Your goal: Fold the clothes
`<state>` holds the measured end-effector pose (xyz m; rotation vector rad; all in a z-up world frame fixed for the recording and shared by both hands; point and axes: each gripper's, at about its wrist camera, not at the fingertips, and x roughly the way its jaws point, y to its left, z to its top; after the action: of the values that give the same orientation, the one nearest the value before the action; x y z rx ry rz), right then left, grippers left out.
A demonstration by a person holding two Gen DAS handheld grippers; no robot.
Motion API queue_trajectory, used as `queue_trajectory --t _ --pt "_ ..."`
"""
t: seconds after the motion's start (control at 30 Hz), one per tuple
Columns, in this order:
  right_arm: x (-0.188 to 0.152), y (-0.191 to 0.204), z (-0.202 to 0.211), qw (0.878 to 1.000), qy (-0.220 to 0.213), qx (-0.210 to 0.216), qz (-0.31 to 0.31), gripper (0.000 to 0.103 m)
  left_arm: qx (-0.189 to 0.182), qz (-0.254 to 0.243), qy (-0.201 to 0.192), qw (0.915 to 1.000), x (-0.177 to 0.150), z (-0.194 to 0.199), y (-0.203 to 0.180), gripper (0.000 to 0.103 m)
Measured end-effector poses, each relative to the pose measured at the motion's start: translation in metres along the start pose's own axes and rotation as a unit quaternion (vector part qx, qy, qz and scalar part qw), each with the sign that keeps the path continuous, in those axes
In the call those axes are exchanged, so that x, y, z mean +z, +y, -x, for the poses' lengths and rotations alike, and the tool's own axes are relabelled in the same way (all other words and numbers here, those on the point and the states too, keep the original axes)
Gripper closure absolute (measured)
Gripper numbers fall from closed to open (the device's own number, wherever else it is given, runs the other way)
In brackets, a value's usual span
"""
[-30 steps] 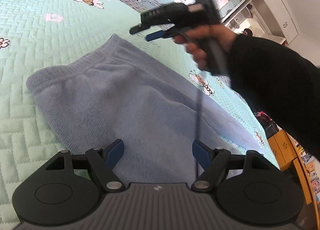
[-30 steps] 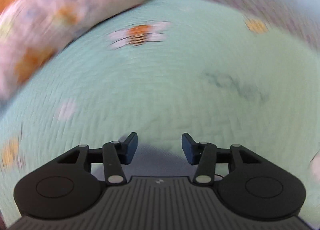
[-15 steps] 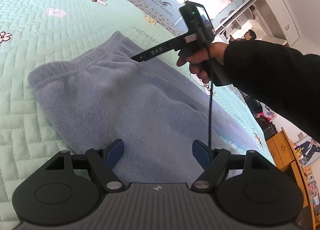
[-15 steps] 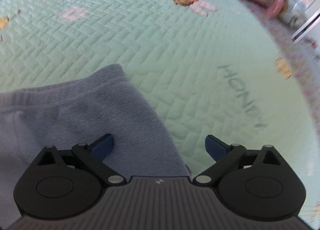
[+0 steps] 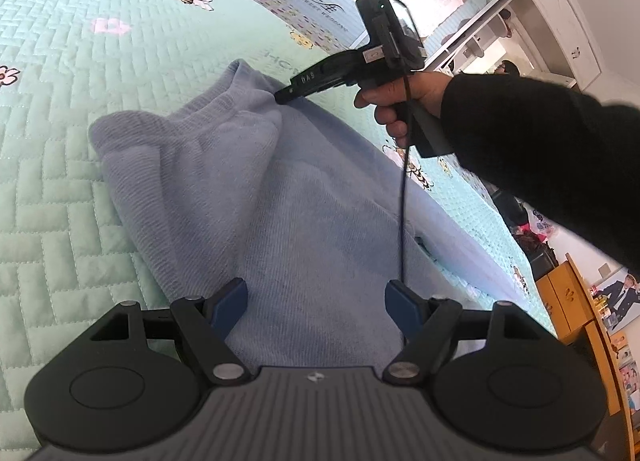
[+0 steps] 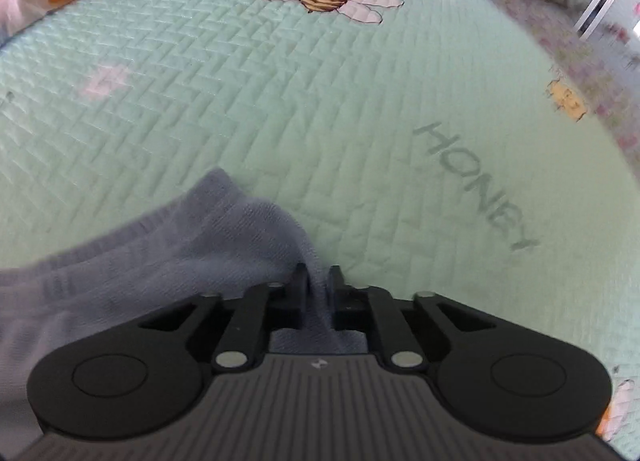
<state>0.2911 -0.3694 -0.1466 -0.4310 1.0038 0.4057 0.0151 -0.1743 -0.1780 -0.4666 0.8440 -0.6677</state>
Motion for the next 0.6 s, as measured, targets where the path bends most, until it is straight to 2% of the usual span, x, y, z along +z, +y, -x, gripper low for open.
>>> queue_trajectory --t 0.03,0.1,0.13,0.17,0.23,0.37,0.43,0.47,0.5,0.53,0.6 --pt "-0.001 0.003 0.006 1.0 -0.016 -0.012 -0.01 0.085 0.0 -0.001 0.0 1.0 0.0 0.0 0.0 0.024" --pt "-0.008 0.001 0.032 0.996 -0.066 0.003 -0.065 0.079 0.0 0.001 0.0 1.0 0.001 0.0 0.001 0.024" --pt "-0.013 0.0 0.048 0.991 -0.091 0.015 -0.092 0.07 -0.001 0.003 -0.001 1.0 0.002 0.001 0.002 0.024" --pt "-0.022 0.0 0.063 0.988 -0.106 0.026 -0.108 0.057 -0.001 0.005 -0.003 1.0 0.002 0.001 0.002 0.024" --pt "-0.043 0.002 0.092 0.982 -0.126 0.04 -0.133 0.04 0.0 0.008 -0.01 0.9999 0.002 0.003 0.003 0.024" --pt "-0.117 -0.004 0.11 0.969 -0.1 0.029 -0.223 0.038 0.009 0.013 -0.03 0.9994 0.004 0.008 0.006 0.024" --pt "-0.163 -0.008 0.11 0.959 -0.072 0.007 -0.273 0.038 0.015 0.01 -0.034 0.9993 0.002 0.008 0.007 0.024" --pt "-0.187 -0.012 0.11 0.953 -0.056 -0.032 -0.296 0.038 0.019 0.003 -0.036 0.9992 0.001 0.008 0.006 0.024" --pt "-0.213 -0.017 0.112 0.943 -0.05 -0.072 -0.32 0.038 0.022 -0.004 -0.037 0.999 -0.001 0.008 0.004 0.024" --pt "-0.236 -0.022 0.12 0.934 -0.064 -0.097 -0.337 0.038 0.026 -0.01 -0.039 0.9988 -0.003 0.008 0.003 0.024" --pt "-0.27 -0.026 0.141 0.909 -0.101 -0.114 -0.387 0.039 0.035 -0.023 -0.042 0.9982 -0.005 0.007 -0.001 0.024"
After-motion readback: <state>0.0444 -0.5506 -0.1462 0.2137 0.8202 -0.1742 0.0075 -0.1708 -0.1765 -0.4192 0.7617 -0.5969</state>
